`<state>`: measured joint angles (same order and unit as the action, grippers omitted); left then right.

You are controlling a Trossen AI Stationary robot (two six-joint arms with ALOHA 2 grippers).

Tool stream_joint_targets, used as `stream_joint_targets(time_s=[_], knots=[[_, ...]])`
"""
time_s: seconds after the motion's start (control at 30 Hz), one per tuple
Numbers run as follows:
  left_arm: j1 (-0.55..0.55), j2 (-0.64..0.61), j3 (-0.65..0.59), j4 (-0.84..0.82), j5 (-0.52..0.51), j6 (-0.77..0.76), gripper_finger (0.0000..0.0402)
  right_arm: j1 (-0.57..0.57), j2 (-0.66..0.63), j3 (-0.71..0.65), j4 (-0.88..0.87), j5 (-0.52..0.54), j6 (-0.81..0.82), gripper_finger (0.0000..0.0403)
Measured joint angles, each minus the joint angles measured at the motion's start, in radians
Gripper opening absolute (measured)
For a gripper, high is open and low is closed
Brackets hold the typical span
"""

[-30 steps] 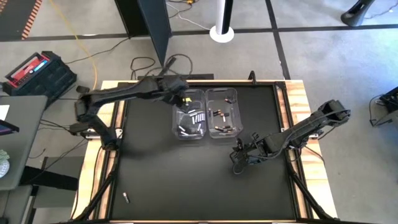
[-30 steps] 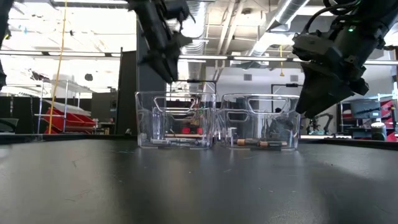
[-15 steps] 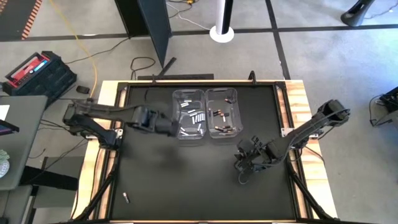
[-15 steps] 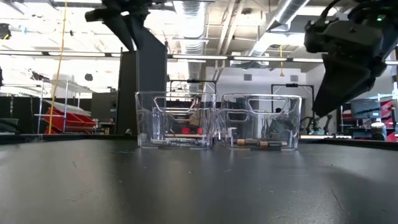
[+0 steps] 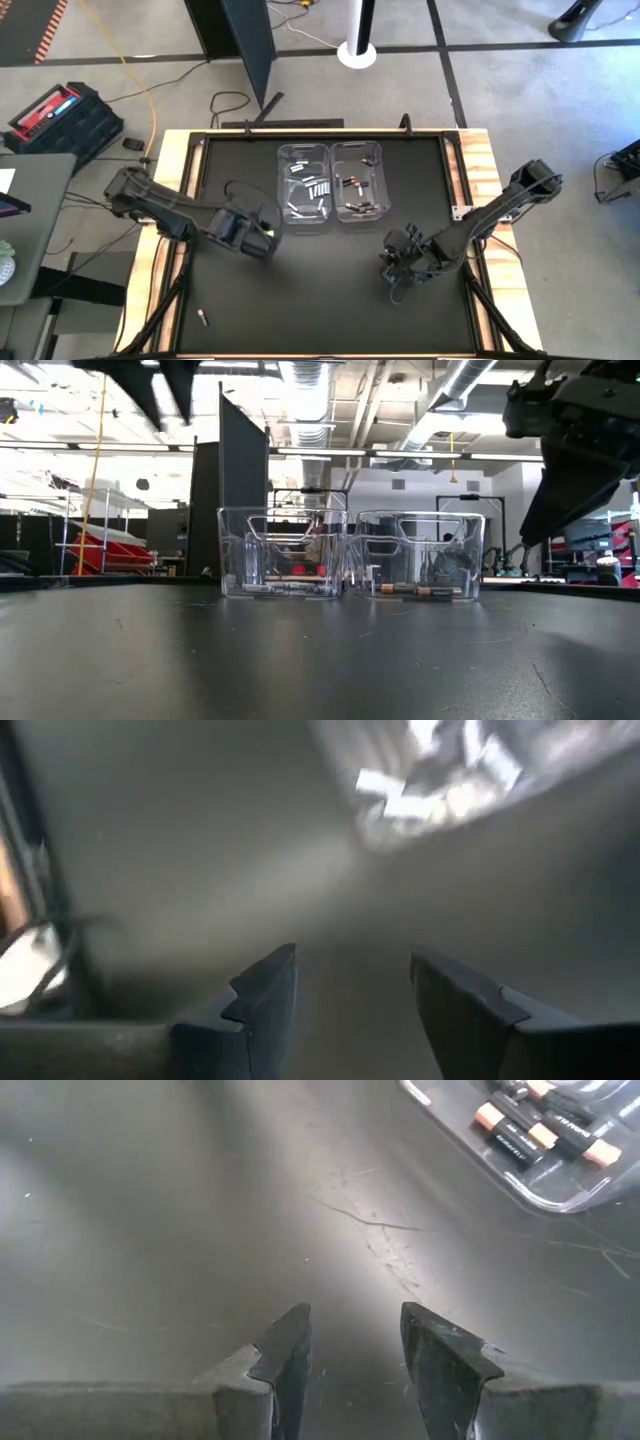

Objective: Sort batteries
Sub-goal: Put the black battery into the right transparent bin

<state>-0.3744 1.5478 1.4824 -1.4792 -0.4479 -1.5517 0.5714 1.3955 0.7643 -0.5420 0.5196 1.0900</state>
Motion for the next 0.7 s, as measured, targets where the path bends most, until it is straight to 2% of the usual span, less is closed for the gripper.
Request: stream_joint_targets(time_s=[0.17, 0.4, 0.53, 0.7], knots=[[-0.05, 0.065, 0.001, -0.094, 0.202, -0.192, 0.0196, 0.006, 0.0, 0.0, 0.011, 0.0, 0.006, 0.0173], [-0.121, 0.123, -0.029, -0.084, 0.343, -0.264, 0.0196, 0.006, 0.0, 0.0, 0.031, 0.0, 0.036, 0.0173], [-0.168, 0.121, -0.125, 0.006, 0.434, -0.197, 0.0196, 0.002, 0.0, 0.0, 0.035, 0.0, 0.044, 0.0173], [-0.232, 0.121, -0.212, 0.091, 0.571, 0.057, 0.0196, -0.012, 0.0, 0.0, 0.046, 0.001, 0.072, 0.0173]])
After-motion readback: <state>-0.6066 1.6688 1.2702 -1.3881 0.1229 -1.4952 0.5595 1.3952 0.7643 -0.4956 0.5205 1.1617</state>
